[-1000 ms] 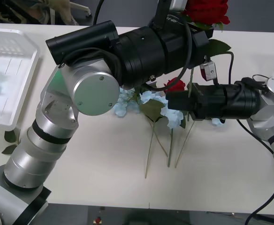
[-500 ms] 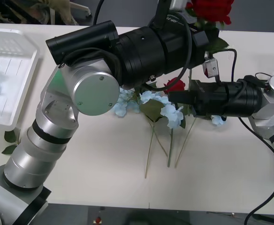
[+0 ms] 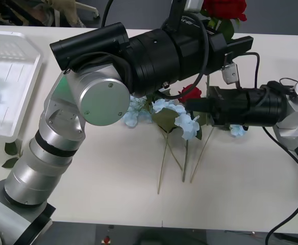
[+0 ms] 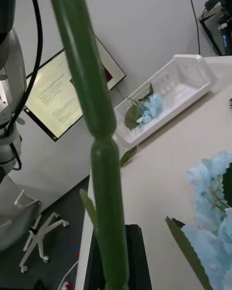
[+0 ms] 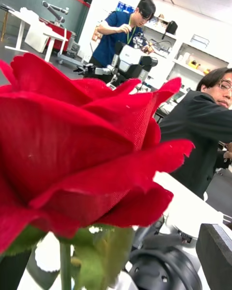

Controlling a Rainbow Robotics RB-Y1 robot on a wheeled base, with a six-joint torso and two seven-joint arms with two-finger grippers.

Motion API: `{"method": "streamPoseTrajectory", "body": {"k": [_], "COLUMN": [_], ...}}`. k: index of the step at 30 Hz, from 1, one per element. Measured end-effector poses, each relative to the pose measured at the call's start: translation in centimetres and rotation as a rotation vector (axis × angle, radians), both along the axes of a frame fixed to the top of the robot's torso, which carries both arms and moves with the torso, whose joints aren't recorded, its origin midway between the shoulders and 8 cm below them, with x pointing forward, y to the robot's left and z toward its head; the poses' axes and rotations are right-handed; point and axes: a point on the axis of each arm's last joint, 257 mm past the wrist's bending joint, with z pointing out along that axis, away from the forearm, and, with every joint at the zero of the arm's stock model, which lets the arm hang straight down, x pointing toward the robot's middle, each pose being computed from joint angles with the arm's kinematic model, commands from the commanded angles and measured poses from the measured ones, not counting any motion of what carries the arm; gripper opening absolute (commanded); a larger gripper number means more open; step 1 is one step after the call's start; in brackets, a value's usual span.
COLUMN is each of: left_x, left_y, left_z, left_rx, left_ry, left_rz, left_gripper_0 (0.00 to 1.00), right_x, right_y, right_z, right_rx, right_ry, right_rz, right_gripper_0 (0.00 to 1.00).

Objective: Put the red flowers into the right box and the blue flowers into the left box

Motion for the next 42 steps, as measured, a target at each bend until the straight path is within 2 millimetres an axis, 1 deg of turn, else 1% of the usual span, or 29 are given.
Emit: {"method": "streamPoseTrajectory", "body": {"k": [3,5,7,10,11,12,14,16,17,19,21,25,29,31,33,34,39,42], "left_x": [0.0,0.2,0.5,1.2,1.2,1.3,1.5,1.6,1.7,1.9,2.2,2.0,1.4,1.2,1.3,1.4,2.2,2.3], "left_y": [0.0,0.1,0.3,1.1,1.3,1.3,1.6,2.3,3.1,5.4,8.4,13.8,17.5,18.8,19.7,20.1,21.2,22.1], "left_z": [0.0,-0.1,0.1,2.6,2.8,2.6,1.1,-1.2,-2.5,-5.2,-7.6,-11.4,-14.8,-16.2,-17.1,-17.4,-18.4,-19.7], "left_rx": [0.0,0.001,-0.013,-0.119,-0.129,-0.121,-0.071,0.001,0.044,0.132,0.197,0.247,0.238,0.185,0.117,0.099,0.096,0.036], "left_ry": [0.0,0.002,0.001,-0.046,-0.05,-0.047,-0.018,0.052,0.099,0.185,0.274,0.418,0.551,0.671,0.795,0.828,0.86,1.01], "left_rz": [0.0,0.003,0.013,0.045,0.049,0.049,0.042,0.019,0.007,0.0,0.007,0.03,0.068,0.109,0.155,0.176,0.243,0.321], "left_gripper_0": [1.0,1.0,1.0,1.0,1.0,1.0,1.0,1.0,1.0,1.0,1.0,1.0,1.0,1.0,1.0,1.0,1.0,1.0], "right_x": [0.4,0.8,1.6,2.3,2.6,2.8,3.3,3.2,3.1,2.9,3.1,2.5,2.2,1.9,2.0,2.1,2.0,1.5], "right_y": [-1.2,-2.5,-4.3,-7.5,-8.7,-9.9,-12.7,-15.5,-17.0,-19.9,-22.8,-28.2,-32.6,-34.8,-37.2,-38.2,-43.4,-46.2], "right_z": [-0.3,-0.7,-1.1,-1.8,-1.9,-2.2,-3.1,-3.8,-4.2,-4.6,-4.6,-4.5,-3.9,-3.8,-3.7,-3.7,-4.3,-5.4], "right_rx": [-0.055,-0.107,-0.161,-0.253,-0.283,-0.318,-0.408,-0.486,-0.525,-0.588,-0.629,-0.703,-0.771,-0.791,-0.802,-0.811,-0.892,-0.911], "right_ry": [-0.026,-0.044,-0.059,-0.068,-0.069,-0.069,-0.059,-0.04,-0.024,0.031,0.123,0.314,0.393,0.473,0.556,0.578,0.588,0.577], "right_rz": [-0.008,-0.022,-0.053,-0.095,-0.11,-0.127,-0.165,-0.192,-0.205,-0.249,-0.328,-0.472,-0.586,-0.669,-0.775,-0.82,-0.983,-1.062], "right_gripper_0": [0.0,0.0,0.0,0.0,0.0,0.0,0.0,0.0,0.0,0.0,0.0,0.0,0.0,0.0,0.0,0.0,0.0,0.0]}}
